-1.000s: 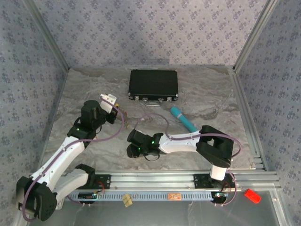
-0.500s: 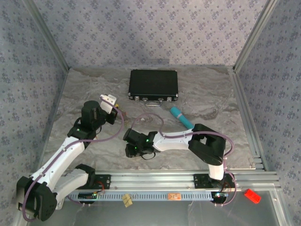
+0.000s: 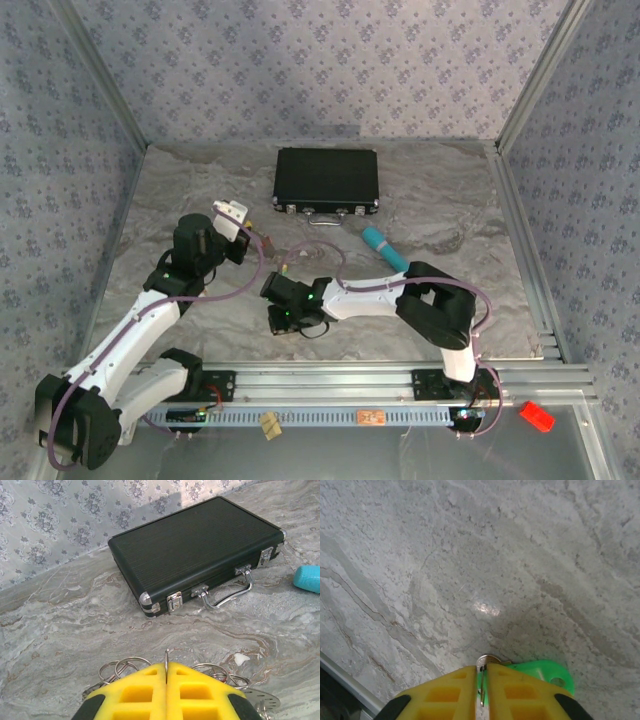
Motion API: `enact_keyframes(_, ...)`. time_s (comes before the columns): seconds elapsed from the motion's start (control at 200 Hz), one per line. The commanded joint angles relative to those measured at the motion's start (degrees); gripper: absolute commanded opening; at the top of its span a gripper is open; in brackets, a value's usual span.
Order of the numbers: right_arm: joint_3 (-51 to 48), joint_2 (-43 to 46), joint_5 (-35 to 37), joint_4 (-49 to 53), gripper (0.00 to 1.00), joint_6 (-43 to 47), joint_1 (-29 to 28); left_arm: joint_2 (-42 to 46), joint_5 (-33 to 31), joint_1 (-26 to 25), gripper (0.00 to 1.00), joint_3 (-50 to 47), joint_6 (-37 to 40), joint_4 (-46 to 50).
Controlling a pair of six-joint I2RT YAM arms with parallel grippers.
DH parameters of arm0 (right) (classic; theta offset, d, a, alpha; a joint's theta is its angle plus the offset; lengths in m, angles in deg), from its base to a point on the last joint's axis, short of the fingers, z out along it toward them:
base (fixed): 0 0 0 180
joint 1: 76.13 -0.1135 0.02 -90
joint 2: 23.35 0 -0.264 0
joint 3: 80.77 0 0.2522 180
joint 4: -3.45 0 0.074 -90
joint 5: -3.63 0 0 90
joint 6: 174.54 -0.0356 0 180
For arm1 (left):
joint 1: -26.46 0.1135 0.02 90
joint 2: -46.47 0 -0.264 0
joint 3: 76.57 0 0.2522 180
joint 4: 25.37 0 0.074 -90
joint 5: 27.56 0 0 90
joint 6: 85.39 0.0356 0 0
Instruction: Put the keys on the keyring
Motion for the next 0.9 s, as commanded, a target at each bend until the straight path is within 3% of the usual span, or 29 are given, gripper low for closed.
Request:
enact_keyframes(0.0,2.69,-1.21,-0.44,2.42,0.10,0.53,0.24,1.34,-0.80,0.05,0.00,0.73,-0.15,-1.76)
enact_keyframes(0.1,2.05,0.15,0.68,2.39,0.00,0.52,0.16,1.49,-0.64,0.03,0.00,0.68,0.01,-1.74)
enact_keyframes(0.275,-1.53,6.84,4.56,6.82,0.00,4.83,0.39,1.57,0.06,0.07,0.00,0.77,0.57,-1.67)
enact_keyframes(0.475,-8.39,21.15,12.97,16.91,0.00,19.99,3.57,2.12,6.60,-0.27,0.00,1.64,2.53,-1.58)
enact_keyframes(0.58,-11.91,28.31,14.62,17.04,0.00,28.78,6.45,2.79,10.87,-0.93,0.00,1.64,4.33,-1.67)
enact_keyframes(0.755,-18.64,39.25,2.58,7.63,0.00,46.30,16.02,3.24,18.83,-3.22,0.00,1.50,10.07,-0.03)
enact_keyframes(0.895,-21.05,45.61,-9.85,2.99,0.00,53.82,22.98,3.34,26.27,-6.31,0.00,0.91,14.39,0.53)
